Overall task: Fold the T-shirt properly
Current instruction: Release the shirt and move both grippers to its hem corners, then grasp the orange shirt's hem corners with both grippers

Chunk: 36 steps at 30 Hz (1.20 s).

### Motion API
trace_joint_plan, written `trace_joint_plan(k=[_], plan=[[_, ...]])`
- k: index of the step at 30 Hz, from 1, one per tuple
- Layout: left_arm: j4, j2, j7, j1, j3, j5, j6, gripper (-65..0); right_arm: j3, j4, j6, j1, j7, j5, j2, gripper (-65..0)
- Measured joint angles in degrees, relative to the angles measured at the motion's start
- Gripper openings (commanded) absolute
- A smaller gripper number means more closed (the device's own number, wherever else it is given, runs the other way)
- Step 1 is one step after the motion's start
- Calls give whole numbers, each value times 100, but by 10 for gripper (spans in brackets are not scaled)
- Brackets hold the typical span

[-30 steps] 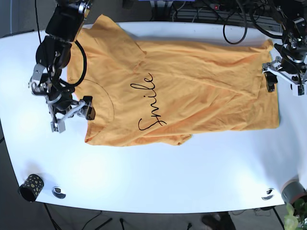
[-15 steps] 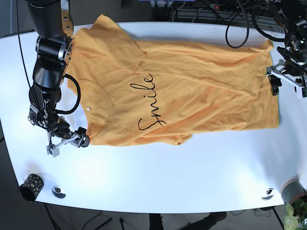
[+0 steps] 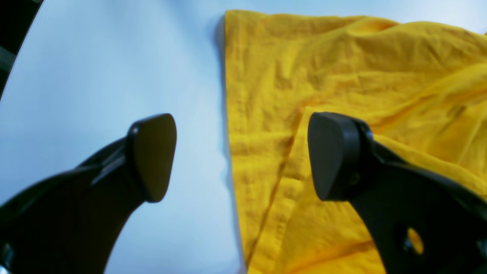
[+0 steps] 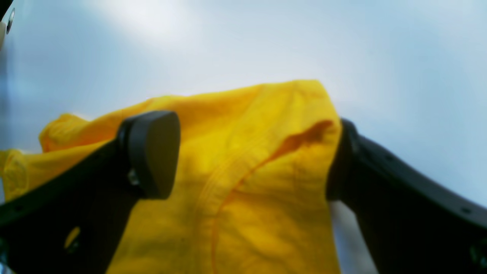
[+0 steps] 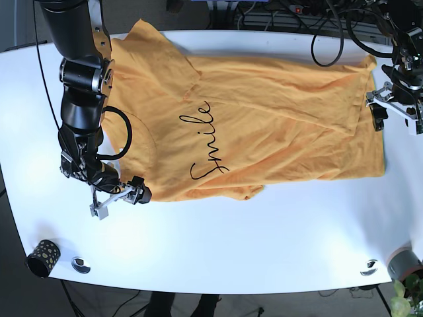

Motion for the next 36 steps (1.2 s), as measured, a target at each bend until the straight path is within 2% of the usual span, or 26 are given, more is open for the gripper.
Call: trace_joint_plan(k=[3,8,9,10,14,23,28,36], plan=[[-214,0,0,-57,4,2,-7,-144,0,-2,-4,-13,153,-20,-20,-224],[-669,-15,-22,-422,-35,2,22,-143,-28,-31,-24,-33,374,-42,-79,-558],[-789,-15,-17,-522,-33,7,22,-143,-33,-28,-20,-33,382,-37,-81,-618],[-909,-4,-11,-640,-35,4,22,-143,-33,-31,2,-33,382,-39,-81,-650],[-1462,-20,4,-1126,-39,24,59,-142,-33,-31,0,-28,382,-42,-79,-648],[-3224,-433,2,-2223,31,2,17,-142,-42,-28,17,-31,382,-31,-90,-648],[-4083,-719,-9,-2546,503,-4,20,-140,-39,-28,-15,-35,380,-52,-63,-648],[-4725,-765,-157,-2924,686,-52,-807,-140,-37,-28,-2,-33,385,-31,-79,-648]])
